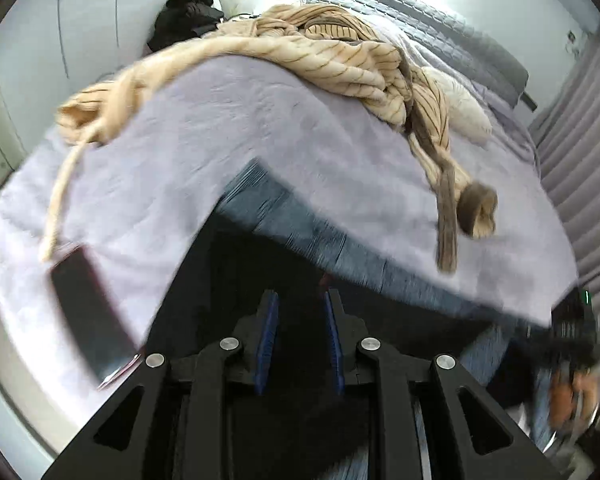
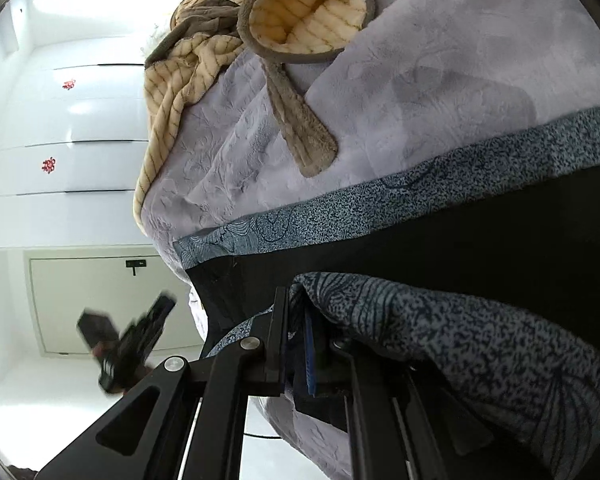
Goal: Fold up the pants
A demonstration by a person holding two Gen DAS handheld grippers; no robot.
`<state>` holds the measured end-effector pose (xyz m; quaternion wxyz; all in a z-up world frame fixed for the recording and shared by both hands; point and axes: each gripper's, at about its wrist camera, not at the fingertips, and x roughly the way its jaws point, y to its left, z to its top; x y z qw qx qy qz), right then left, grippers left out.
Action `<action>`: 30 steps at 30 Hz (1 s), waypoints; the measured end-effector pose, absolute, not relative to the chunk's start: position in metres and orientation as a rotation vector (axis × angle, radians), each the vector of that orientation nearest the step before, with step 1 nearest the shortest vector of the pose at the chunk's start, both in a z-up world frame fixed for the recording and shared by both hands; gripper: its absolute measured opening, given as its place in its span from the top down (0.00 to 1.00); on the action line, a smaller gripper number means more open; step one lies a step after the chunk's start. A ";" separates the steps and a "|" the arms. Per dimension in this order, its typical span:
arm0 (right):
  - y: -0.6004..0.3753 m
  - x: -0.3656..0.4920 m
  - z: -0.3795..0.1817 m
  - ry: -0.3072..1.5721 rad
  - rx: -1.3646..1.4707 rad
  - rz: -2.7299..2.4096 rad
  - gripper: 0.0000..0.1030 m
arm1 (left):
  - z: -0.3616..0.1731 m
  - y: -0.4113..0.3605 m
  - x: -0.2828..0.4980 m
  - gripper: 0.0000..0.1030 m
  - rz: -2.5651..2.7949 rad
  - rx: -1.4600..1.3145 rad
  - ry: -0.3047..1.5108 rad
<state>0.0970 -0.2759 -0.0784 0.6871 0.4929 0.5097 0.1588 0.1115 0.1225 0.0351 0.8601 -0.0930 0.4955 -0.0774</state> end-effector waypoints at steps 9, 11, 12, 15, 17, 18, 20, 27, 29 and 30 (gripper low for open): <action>-0.279 0.108 -0.087 1.195 1.098 0.355 0.93 | 0.018 0.141 -0.032 0.37 -0.255 -0.365 1.270; -0.277 0.108 -0.088 1.208 1.083 0.359 0.93 | 0.008 0.139 -0.036 0.34 -0.239 -0.473 1.255; -0.277 0.107 -0.088 1.211 1.078 0.354 0.93 | 0.000 0.138 -0.035 0.34 -0.235 -0.556 1.253; -0.280 0.105 -0.088 1.215 1.081 0.331 0.93 | -0.021 0.128 -0.041 0.34 -0.215 -0.660 1.278; -0.281 0.105 -0.086 1.215 1.068 0.333 0.93 | -0.028 0.117 -0.042 0.34 -0.205 -0.567 1.276; -0.281 0.105 -0.085 1.218 1.057 0.336 0.93 | -0.031 0.111 -0.036 0.34 -0.201 -0.527 1.261; -0.281 0.105 -0.085 1.220 1.045 0.339 0.93 | -0.035 0.106 -0.014 0.34 -0.198 -0.525 1.219; -0.291 0.113 -0.066 1.167 0.993 0.313 0.93 | -0.001 0.104 0.085 0.34 -0.203 -0.428 0.982; -0.295 0.123 -0.070 1.168 0.991 0.297 0.93 | 0.002 0.099 0.118 0.34 -0.197 -0.383 0.945; -0.295 0.128 -0.073 1.171 0.984 0.292 0.93 | 0.000 0.097 0.135 0.34 -0.188 -0.365 0.934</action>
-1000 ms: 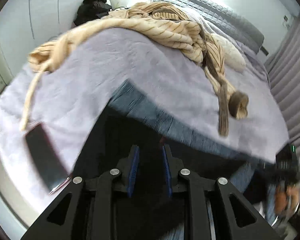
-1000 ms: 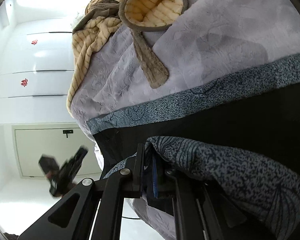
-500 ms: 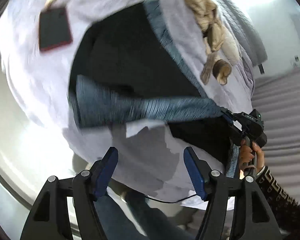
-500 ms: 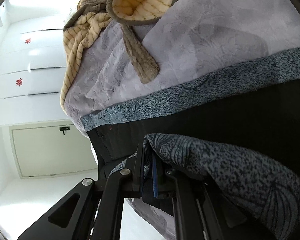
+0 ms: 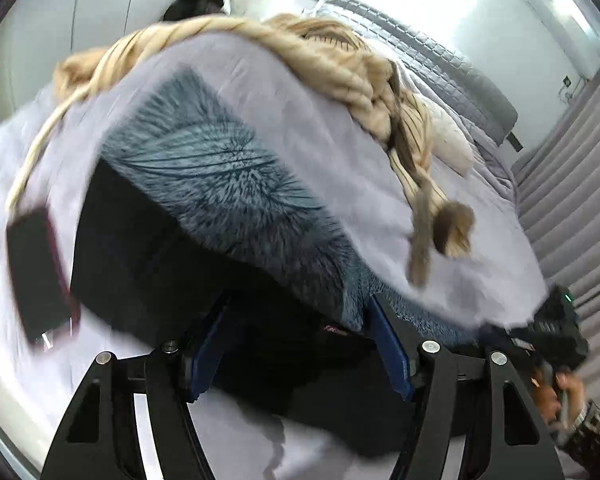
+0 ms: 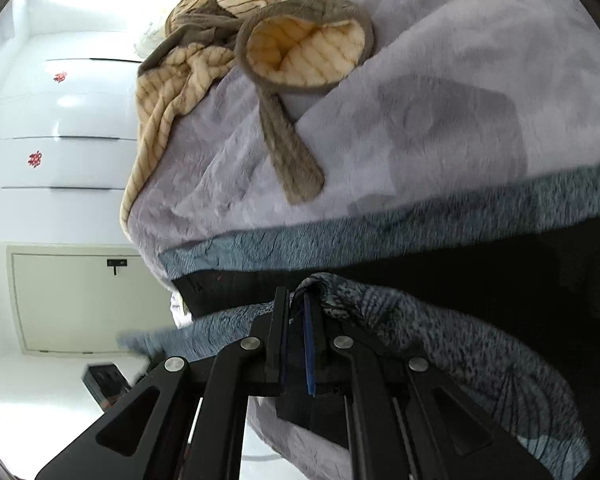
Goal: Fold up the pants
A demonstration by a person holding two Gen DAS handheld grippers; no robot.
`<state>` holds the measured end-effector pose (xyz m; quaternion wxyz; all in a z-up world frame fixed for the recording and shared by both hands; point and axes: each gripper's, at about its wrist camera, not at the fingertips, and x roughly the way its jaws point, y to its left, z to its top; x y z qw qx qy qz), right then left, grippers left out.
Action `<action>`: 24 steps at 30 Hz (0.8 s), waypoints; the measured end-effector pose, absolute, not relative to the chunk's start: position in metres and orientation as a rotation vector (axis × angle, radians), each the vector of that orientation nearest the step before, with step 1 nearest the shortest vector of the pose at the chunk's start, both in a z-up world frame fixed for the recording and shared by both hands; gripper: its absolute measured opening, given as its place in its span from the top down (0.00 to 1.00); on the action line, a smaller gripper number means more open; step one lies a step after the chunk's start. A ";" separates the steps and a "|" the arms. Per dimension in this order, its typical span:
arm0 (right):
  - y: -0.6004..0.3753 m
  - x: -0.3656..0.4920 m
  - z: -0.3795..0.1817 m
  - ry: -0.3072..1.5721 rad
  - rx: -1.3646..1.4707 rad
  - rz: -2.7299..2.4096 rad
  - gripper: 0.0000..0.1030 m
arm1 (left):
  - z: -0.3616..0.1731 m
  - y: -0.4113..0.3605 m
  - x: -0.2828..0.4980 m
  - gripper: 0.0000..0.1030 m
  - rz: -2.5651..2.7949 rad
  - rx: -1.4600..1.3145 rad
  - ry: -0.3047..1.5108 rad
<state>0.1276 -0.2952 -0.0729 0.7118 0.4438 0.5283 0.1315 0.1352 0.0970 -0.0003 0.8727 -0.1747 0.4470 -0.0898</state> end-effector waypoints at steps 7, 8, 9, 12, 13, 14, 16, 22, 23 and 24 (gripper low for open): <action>-0.309 0.147 -0.110 1.213 0.981 0.198 0.93 | -0.046 0.093 0.208 0.34 -0.055 -0.229 1.015; -0.310 0.146 -0.109 1.210 0.984 0.196 0.92 | -0.045 0.095 0.205 0.34 -0.061 -0.216 1.019; -0.311 0.144 -0.105 1.207 0.975 0.200 0.92 | -0.041 0.094 0.200 0.34 -0.070 -0.195 1.018; -0.312 0.133 -0.081 1.196 0.911 0.216 0.88 | -0.024 0.076 0.179 0.34 -0.112 -0.081 1.030; -0.314 0.125 -0.068 1.183 0.887 0.223 0.85 | -0.019 0.070 0.171 0.34 -0.135 -0.047 1.033; -0.316 0.119 -0.060 1.174 0.873 0.220 0.76 | -0.015 0.063 0.165 0.34 -0.157 -0.019 1.038; -0.325 0.096 -0.039 1.134 0.856 0.197 0.55 | -0.010 0.035 0.149 0.34 -0.235 0.043 1.064; -0.380 0.006 -0.006 1.068 0.843 0.004 0.45 | -0.018 -0.086 0.105 0.34 -0.515 0.156 1.140; -0.393 -0.014 -0.002 1.062 0.835 -0.044 0.45 | -0.023 -0.111 0.097 0.34 -0.558 0.173 1.159; -0.403 -0.030 0.000 1.057 0.830 -0.084 0.45 | -0.027 -0.128 0.093 0.34 -0.593 0.178 1.173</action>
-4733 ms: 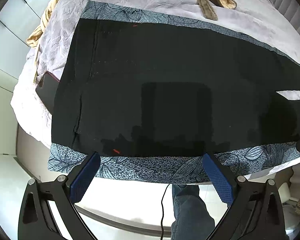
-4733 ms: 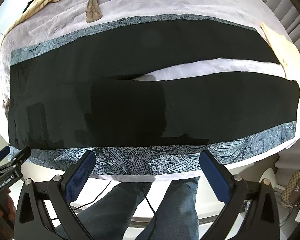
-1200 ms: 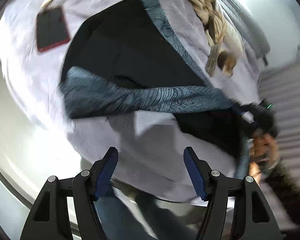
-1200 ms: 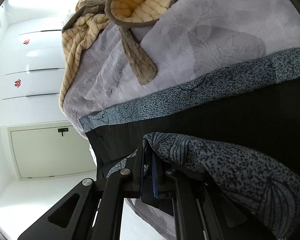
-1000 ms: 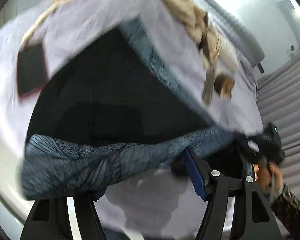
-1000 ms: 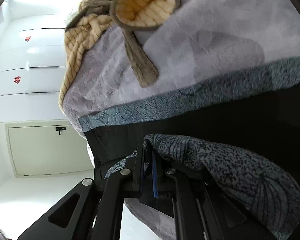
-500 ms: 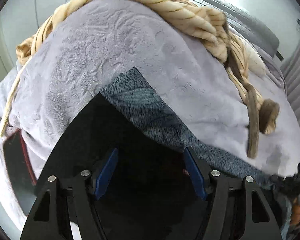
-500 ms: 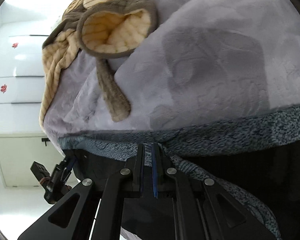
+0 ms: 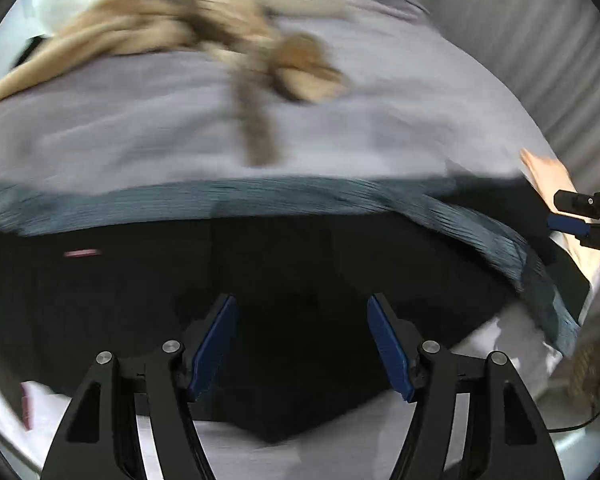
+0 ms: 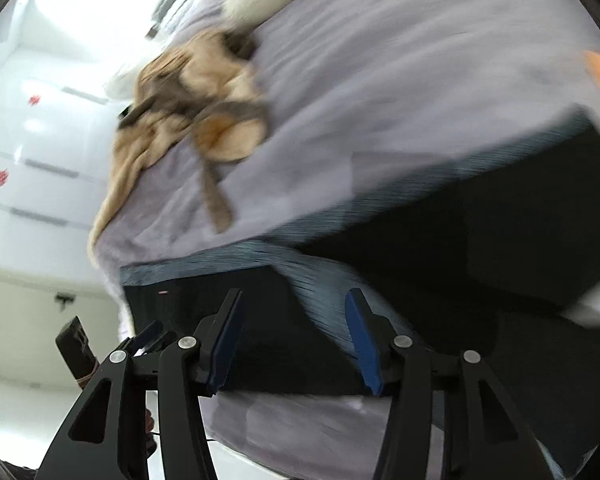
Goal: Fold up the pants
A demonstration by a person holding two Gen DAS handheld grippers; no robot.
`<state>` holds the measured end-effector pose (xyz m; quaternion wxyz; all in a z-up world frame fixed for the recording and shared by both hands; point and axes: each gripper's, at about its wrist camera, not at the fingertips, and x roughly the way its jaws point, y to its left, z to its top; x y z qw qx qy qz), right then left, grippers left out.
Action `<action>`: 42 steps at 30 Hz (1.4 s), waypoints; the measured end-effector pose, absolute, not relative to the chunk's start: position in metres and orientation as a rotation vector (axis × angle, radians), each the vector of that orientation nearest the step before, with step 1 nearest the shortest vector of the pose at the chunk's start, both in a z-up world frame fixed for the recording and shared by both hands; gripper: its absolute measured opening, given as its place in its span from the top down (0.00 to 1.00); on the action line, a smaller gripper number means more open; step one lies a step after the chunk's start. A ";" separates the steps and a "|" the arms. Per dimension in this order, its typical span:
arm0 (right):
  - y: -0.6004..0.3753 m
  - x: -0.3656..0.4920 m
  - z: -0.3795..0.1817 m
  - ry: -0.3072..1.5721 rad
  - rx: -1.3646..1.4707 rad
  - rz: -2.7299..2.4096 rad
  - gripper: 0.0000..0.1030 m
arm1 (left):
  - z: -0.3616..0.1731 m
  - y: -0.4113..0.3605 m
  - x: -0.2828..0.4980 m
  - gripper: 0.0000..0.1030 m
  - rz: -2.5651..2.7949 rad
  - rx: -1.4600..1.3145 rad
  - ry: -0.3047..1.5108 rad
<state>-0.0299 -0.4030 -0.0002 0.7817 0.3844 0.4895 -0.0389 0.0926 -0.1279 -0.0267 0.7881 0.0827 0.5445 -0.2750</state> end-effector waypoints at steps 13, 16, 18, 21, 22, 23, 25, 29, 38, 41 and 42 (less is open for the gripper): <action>-0.492 -0.212 -0.049 1.130 0.987 -0.312 0.45 | -0.066 -0.286 0.036 0.34 -0.830 0.277 1.282; -0.489 -0.230 -0.073 1.156 1.054 -0.260 0.45 | -0.067 -0.299 0.029 0.34 -0.830 0.292 1.270; -0.489 -0.237 -0.088 1.131 1.140 -0.197 0.45 | -0.067 -0.308 0.027 0.34 -0.826 0.298 1.270; -0.490 -0.233 -0.105 1.083 1.254 -0.126 0.57 | -0.067 -0.318 0.029 0.34 -0.820 0.291 1.279; -0.493 -0.231 -0.108 1.069 1.285 -0.108 0.68 | -0.066 -0.321 0.029 0.34 -0.819 0.291 1.283; -0.497 -0.229 -0.107 1.045 1.318 -0.088 0.82 | -0.066 -0.325 0.032 0.34 -0.814 0.287 1.291; -0.502 -0.221 -0.094 1.007 1.305 -0.062 0.86 | -0.058 -0.326 0.039 0.34 -0.812 0.242 1.302; -0.536 -0.195 -0.046 0.889 1.253 0.013 0.87 | -0.039 -0.349 0.066 0.34 -0.776 0.178 1.243; -0.639 -0.089 -0.031 0.907 1.169 0.007 0.83 | -0.041 -0.396 0.135 0.33 -0.651 0.162 1.164; -0.651 -0.060 -0.049 0.978 1.131 0.004 0.76 | -0.045 -0.396 0.150 0.34 -0.607 0.154 1.144; -0.654 -0.059 -0.050 0.980 1.117 0.005 0.71 | -0.046 -0.392 0.152 0.34 -0.596 0.153 1.142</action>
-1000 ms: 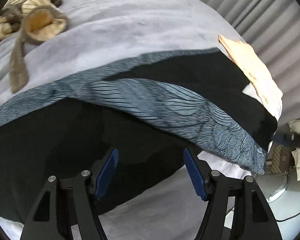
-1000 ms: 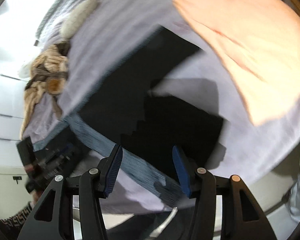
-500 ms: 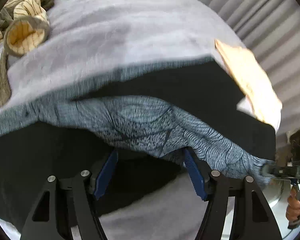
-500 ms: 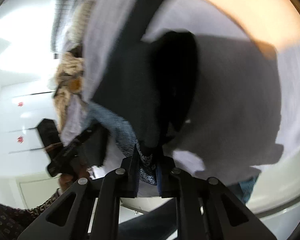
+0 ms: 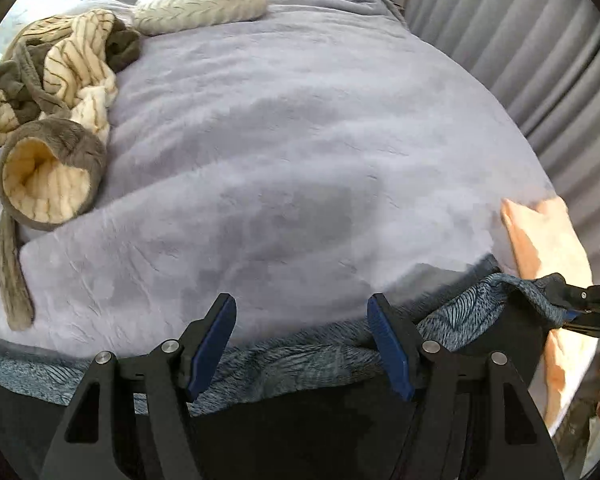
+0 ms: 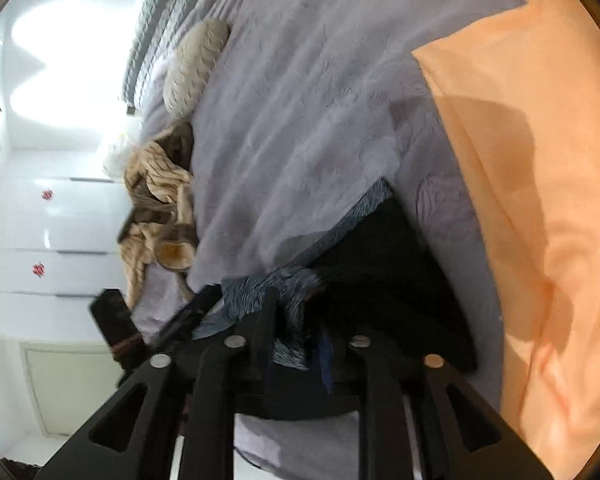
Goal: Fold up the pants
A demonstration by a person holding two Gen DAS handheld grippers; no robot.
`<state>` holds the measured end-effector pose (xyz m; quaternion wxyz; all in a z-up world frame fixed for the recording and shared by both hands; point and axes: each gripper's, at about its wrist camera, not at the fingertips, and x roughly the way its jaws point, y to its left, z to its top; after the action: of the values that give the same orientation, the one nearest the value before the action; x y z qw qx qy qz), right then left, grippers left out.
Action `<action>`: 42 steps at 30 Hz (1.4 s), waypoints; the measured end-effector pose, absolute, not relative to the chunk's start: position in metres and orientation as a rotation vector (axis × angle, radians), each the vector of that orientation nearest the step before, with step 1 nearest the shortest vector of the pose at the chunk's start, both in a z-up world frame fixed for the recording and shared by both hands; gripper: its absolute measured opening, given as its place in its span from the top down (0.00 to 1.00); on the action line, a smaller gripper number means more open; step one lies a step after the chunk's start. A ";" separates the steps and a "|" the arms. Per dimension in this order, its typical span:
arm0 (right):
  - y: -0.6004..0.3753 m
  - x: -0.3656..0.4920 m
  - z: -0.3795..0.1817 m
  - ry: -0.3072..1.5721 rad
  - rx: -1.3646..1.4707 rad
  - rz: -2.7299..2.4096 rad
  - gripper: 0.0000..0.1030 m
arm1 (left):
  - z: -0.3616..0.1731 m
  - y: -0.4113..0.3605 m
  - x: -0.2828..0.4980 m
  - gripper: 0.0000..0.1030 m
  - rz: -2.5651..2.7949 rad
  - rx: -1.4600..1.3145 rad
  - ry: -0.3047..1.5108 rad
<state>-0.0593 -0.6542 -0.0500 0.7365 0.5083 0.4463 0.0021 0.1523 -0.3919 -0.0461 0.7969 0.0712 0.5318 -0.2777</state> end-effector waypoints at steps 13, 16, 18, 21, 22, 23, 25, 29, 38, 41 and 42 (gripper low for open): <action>-0.666 -0.119 -0.016 0.893 1.077 -0.046 0.23 | -0.042 -0.344 0.106 0.33 -0.511 0.181 1.187; -0.666 -0.134 -0.024 0.925 1.078 -0.116 0.35 | -0.056 -0.338 0.099 0.33 -0.481 0.205 1.226; -0.664 -0.139 -0.040 0.982 1.072 -0.182 0.51 | -0.066 -0.332 0.099 0.33 -0.462 0.171 1.270; -0.664 -0.143 -0.062 0.994 1.125 -0.214 0.56 | -0.073 -0.325 0.099 0.33 -0.427 0.154 1.287; -0.664 -0.142 -0.065 0.994 1.128 -0.224 0.60 | -0.074 -0.323 0.100 0.33 -0.421 0.152 1.292; -0.666 -0.141 -0.066 0.998 1.119 -0.233 0.78 | -0.073 -0.322 0.100 0.33 -0.420 0.149 1.291; -0.669 -0.142 -0.057 0.972 1.109 -0.207 0.82 | -0.067 -0.321 0.101 0.33 -0.427 0.154 1.269; -0.668 -0.144 -0.047 1.071 0.964 -0.252 0.97 | -0.072 -0.317 0.102 0.21 -0.413 0.183 1.250; -0.665 -0.140 -0.024 1.048 0.863 -0.293 0.61 | -0.064 -0.306 0.112 0.21 -0.422 0.172 1.240; -0.642 -0.091 -0.001 1.036 0.702 -0.183 0.45 | -0.056 -0.304 0.124 0.21 -0.401 0.143 1.217; -0.636 -0.075 0.000 1.041 0.693 -0.134 0.46 | -0.057 -0.304 0.131 0.21 -0.385 0.123 1.216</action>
<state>-0.0749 -0.6356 -0.0003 0.8087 0.3241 0.4868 -0.0628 0.1306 -0.3036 -0.0574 0.8015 0.0574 0.5674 -0.1798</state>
